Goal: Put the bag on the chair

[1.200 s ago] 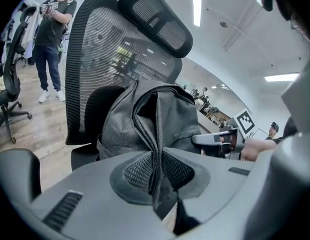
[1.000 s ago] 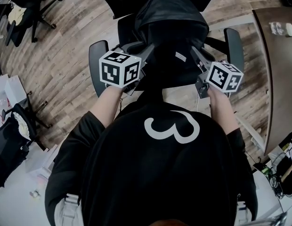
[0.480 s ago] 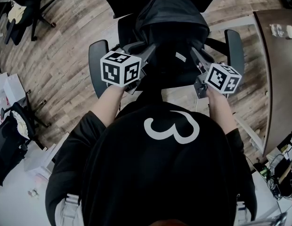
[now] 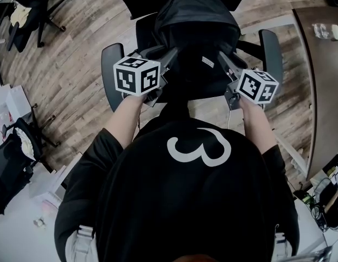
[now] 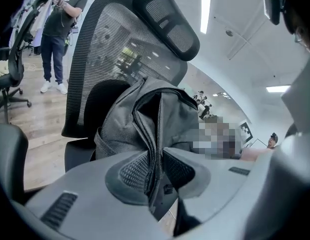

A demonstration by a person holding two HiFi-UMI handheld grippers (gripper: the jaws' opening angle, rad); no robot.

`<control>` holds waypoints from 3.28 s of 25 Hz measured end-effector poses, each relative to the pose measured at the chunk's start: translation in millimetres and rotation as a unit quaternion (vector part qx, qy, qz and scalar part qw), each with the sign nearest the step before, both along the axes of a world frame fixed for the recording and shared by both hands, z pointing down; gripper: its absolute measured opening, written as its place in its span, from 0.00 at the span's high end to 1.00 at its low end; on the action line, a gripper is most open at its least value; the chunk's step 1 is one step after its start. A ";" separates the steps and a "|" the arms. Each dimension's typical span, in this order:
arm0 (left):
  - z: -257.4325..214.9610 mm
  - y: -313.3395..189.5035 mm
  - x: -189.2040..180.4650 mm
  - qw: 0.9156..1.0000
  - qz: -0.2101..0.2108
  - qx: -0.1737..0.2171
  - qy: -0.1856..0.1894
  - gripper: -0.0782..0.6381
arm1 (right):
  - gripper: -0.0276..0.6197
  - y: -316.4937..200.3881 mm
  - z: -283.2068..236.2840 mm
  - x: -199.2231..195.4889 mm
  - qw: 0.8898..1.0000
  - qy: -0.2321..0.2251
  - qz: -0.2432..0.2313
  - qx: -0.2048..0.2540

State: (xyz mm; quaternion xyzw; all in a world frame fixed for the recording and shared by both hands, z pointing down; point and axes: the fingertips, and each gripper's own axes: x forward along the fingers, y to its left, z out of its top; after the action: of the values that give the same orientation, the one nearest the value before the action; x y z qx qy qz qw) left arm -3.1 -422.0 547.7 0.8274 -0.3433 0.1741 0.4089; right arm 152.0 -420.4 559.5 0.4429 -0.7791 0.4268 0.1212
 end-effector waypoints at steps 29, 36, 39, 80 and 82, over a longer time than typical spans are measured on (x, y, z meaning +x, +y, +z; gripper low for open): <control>-83.8 103.1 -3.0 0.997 -0.026 0.071 0.010 0.64 | 0.59 88.8 -131.6 9.6 0.985 -0.060 -0.062 0.147; -137.5 160.9 12.9 0.994 -0.006 0.103 0.040 0.64 | 0.59 155.8 -170.8 -1.9 0.972 -0.094 -0.129 0.173; -162.6 188.4 21.8 0.991 0.004 0.119 0.059 0.64 | 0.64 183.4 -189.8 -5.3 0.970 -0.111 -0.134 0.171; -290.7 393.6 84.9 0.961 0.060 0.261 0.061 0.87 | 0.92 373.8 -289.7 4.5 0.937 -0.144 -0.184 0.258; -289.0 394.7 83.5 0.961 0.057 0.262 0.060 0.87 | 0.92 375.0 -286.2 3.1 0.938 -0.144 -0.186 0.255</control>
State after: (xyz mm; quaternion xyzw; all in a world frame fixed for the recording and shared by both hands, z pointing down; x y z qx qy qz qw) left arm 80.4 -27.3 258.6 0.9329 -0.3036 0.0512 0.1869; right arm 155.1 -45.4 273.3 0.2398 -0.9395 0.2424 -0.0320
